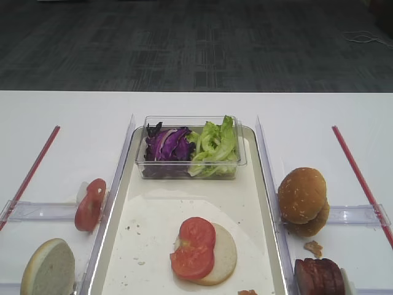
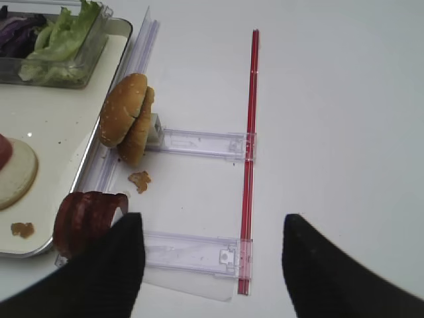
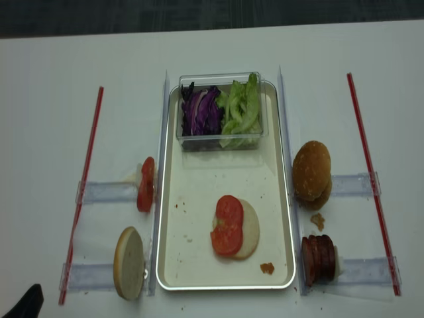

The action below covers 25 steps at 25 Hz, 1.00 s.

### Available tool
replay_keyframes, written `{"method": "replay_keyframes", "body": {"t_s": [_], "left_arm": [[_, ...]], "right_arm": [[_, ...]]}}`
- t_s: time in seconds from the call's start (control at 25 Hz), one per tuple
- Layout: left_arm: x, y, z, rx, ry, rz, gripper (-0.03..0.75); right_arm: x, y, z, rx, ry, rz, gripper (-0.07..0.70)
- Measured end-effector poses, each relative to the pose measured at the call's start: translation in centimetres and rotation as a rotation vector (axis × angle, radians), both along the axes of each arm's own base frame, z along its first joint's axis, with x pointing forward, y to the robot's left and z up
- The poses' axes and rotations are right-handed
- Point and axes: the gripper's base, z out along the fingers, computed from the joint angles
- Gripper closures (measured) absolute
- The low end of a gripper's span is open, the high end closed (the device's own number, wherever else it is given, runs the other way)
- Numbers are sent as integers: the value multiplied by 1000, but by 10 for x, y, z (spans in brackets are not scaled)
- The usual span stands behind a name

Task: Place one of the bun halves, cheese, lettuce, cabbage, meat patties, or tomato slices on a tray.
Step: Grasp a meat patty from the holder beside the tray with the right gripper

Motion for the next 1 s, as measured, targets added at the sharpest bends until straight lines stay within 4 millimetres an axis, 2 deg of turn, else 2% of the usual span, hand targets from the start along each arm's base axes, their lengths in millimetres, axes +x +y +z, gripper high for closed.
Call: {"method": "replay_keyframes", "body": {"t_s": [1.0], "left_arm": [[0, 0, 0, 0, 0, 0, 247]], "right_arm": [[51, -1, -8, 23, 435, 6, 164]]}}
